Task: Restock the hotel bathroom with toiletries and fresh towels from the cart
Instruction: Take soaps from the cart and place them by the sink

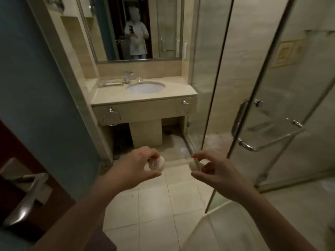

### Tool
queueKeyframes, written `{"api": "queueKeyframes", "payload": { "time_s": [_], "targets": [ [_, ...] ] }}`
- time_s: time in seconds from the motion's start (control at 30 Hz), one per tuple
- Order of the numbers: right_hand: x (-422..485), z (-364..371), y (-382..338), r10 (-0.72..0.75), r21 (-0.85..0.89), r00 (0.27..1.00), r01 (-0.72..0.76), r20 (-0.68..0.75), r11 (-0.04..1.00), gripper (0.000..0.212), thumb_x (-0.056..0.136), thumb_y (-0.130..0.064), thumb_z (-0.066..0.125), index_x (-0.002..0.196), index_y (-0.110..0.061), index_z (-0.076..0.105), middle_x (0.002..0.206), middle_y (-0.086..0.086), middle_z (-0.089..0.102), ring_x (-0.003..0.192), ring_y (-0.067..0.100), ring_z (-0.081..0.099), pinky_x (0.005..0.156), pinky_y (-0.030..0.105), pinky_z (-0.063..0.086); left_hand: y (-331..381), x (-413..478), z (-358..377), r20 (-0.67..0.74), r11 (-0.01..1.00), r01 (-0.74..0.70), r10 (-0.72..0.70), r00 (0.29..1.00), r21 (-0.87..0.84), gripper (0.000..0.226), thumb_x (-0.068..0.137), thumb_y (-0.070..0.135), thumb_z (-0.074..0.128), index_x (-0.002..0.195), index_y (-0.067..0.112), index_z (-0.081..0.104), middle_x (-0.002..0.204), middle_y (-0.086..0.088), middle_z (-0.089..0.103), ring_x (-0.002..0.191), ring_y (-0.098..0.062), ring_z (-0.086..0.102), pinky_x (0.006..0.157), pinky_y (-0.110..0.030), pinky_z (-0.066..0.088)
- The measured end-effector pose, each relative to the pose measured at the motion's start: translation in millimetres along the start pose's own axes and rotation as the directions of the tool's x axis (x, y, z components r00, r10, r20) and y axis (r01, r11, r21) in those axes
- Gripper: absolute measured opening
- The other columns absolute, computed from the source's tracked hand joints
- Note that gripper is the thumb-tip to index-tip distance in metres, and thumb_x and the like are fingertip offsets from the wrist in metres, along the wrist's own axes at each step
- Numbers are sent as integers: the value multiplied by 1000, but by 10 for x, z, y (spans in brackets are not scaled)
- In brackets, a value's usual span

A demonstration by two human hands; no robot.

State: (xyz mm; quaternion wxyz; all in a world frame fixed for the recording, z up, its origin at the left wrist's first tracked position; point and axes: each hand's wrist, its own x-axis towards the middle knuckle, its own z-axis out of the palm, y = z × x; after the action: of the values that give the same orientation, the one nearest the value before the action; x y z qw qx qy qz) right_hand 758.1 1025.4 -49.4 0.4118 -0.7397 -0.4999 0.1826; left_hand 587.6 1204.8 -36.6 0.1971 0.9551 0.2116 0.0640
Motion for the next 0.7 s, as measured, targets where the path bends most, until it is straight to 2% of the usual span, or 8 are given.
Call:
{"api": "queueKeyframes", "payload": {
  "time_s": [0.07,0.2,0.43,0.53,0.7],
  "targets": [
    [367,-56,123,1,-3,999,-1,35,1000,40,79,-24,72,116,-27,57,104,-12,56,80,10,65,73,29,58,-74,301,-29,-21,999,22,-22,1000,-28,41,79,43,66,116,32,51,105,17,52,96,0,52,88,-25,49],
    [1050,-134,336,-15,-8,997,15,80,1000,40,79,-23,72,115,-26,57,103,-9,57,77,9,64,69,22,56,-284,829,-81,-78,996,70,-75,994,-59,39,80,41,66,114,32,51,104,17,51,95,-1,52,88,-25,49],
    [2052,-65,516,-11,13,989,10,149,1000,38,80,-24,69,110,-38,50,107,-13,56,84,10,64,77,27,57,-861,1567,-230,-107,984,137,-149,983,-112,42,80,39,67,119,31,51,108,17,50,97,0,50,89,-21,47],
    [2593,-10,572,-7,6,987,6,161,1000,37,81,-24,69,111,-37,51,108,-10,57,85,11,64,78,30,58,-1213,1940,-351,-132,982,131,-149,980,-140,41,79,38,68,117,32,53,107,18,52,97,1,51,88,-23,49],
    [3658,81,572,-22,-5,993,22,118,1000,35,80,-25,72,111,-32,58,104,-8,61,83,9,65,76,29,57,-1870,2687,-673,-170,979,106,-135,976,-173,38,77,36,71,111,32,54,104,18,52,95,5,49,81,-11,41]
  ]
}}
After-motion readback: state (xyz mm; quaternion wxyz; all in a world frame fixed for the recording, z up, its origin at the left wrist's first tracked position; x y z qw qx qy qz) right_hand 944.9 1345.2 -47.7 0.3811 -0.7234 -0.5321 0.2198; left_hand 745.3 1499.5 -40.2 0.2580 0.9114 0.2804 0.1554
